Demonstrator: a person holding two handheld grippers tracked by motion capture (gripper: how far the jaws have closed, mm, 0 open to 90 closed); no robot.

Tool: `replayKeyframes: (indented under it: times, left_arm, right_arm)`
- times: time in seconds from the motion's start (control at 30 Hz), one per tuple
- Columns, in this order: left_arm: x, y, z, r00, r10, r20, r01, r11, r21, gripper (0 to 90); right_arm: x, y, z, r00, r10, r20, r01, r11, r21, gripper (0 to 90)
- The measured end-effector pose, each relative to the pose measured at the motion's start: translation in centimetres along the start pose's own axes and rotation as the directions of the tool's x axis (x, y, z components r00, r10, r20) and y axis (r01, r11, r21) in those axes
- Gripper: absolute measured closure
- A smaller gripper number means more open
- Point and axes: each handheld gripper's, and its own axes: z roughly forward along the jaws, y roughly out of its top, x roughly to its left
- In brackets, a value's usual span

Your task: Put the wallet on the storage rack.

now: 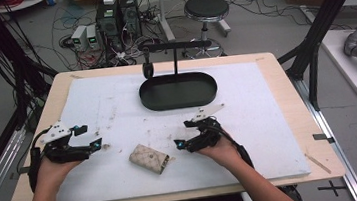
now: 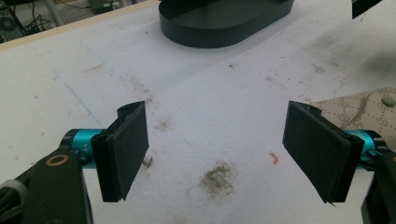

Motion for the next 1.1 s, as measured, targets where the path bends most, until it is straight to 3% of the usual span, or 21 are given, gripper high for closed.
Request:
replayKeyframes:
  times: [0.5,0.63,0.77,0.87,0.9,1.0,1.1]
  left_arm:
    - [0.3,-0.9,-1.4,0.9996,-0.009,-0.025,0.009,0.9999,0.006,22.4]
    - [0.2,-1.0,-1.5,0.9995,-0.014,-0.029,0.014,0.9999,0.004,22.4]
    - [0.2,-1.0,-1.6,0.9996,-0.010,-0.028,0.010,0.9999,0.006,22.4]
    - [0.2,-1.0,-1.6,0.9996,-0.010,-0.028,0.010,0.9999,0.005,22.4]
    - [0.2,-1.0,-1.6,0.9995,-0.009,-0.029,0.010,0.9999,0.005,22.4]
    - [0.2,-1.0,-1.6,0.9996,-0.009,-0.027,0.009,0.9999,0.007,22.4]
    - [0.2,-1.0,-1.6,0.9996,-0.008,-0.026,0.009,0.9999,0.007,22.4]
  right_arm:
    - [4.9,0.6,4.8,0.9934,-0.021,-0.112,0.031,0.996,0.080,16.4]
    - [5.5,0.4,5.6,0.9937,-0.014,-0.111,0.027,0.992,0.123,16.4]
    - [6.2,0.0,6.5,0.9938,-0.045,-0.101,0.060,0.987,0.148,16.4]
    - [6.8,-0.2,7.0,0.9934,-0.087,-0.074,0.099,0.980,0.175,16.4]
    - [7.2,-0.2,7.1,0.9911,-0.124,-0.048,0.131,0.974,0.183,16.5]
    - [7.5,-0.3,7.1,0.9882,-0.151,-0.026,0.153,0.969,0.192,17.5]
    - [7.5,-0.4,6.8,0.9843,-0.176,-0.010,0.175,0.967,0.185,31.3]
